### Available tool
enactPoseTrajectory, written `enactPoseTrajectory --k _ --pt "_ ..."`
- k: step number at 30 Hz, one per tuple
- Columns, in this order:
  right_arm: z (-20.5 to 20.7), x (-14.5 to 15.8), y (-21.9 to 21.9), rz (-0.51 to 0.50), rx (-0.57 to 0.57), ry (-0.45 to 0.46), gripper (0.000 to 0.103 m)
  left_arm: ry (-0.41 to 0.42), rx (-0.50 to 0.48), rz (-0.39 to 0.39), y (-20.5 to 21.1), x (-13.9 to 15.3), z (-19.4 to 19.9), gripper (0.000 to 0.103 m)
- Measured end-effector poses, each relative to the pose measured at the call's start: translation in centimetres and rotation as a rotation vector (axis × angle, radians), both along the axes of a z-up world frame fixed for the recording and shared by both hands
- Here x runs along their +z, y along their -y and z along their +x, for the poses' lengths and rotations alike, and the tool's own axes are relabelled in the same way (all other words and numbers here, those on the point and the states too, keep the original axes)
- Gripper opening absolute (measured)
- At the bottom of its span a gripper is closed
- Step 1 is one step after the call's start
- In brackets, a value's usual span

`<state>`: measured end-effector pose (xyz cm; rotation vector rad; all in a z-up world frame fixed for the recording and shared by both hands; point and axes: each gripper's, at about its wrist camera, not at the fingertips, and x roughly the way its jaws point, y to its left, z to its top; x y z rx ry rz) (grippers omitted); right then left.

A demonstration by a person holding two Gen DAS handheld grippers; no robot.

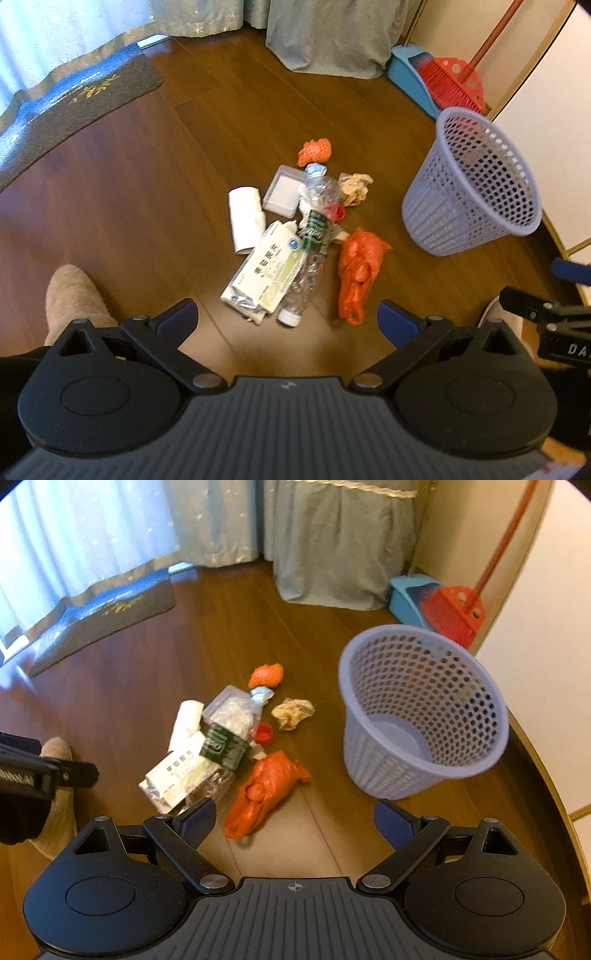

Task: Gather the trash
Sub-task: 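Move the right gripper toward the rim of the lavender wastebasket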

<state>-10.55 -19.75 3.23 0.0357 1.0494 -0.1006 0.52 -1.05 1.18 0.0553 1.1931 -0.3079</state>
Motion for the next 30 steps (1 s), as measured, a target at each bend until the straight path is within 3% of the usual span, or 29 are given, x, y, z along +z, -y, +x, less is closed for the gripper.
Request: enactPoseTrajectory --k 1,8,15,19,23,26,30 --pt "-0.3 0.1 0.4 -0.006 -0.002 0.02 0.083 0.003 -0.002 -0.011 0.2 0.2 0.1 0.102" --pt "-0.1 0.8 2.9 0.012 0.037 0.084 0.08 0.013 -0.013 -0.015 0.6 0.6 0.7 0.102" --pt "1.8 0.6 4.6 -0.053 0.203 0.176 0.08 0.011 -0.056 -0.022 -0.4 1.6 2.5 0.102" --pt "2.6 -1.1 5.4 -0.104 0.247 0.164 0.08 0.114 -0.177 0.029 -0.6 2.3 4.4 0.102" --pt "3.3 -3.1 6.4 -0.116 0.267 0.162 0.08 0.164 -0.209 0.02 -1.4 1.7 7.0 0.102" --pt "4.3 -4.4 7.1 -0.112 0.288 0.159 0.078 0.16 -0.209 0.011 -1.7 0.7 8.7 0.102" --pt "6.3 -6.5 7.6 -0.125 0.33 0.13 0.064 0.117 -0.21 -0.008 -1.4 0.2 9.8 0.102"
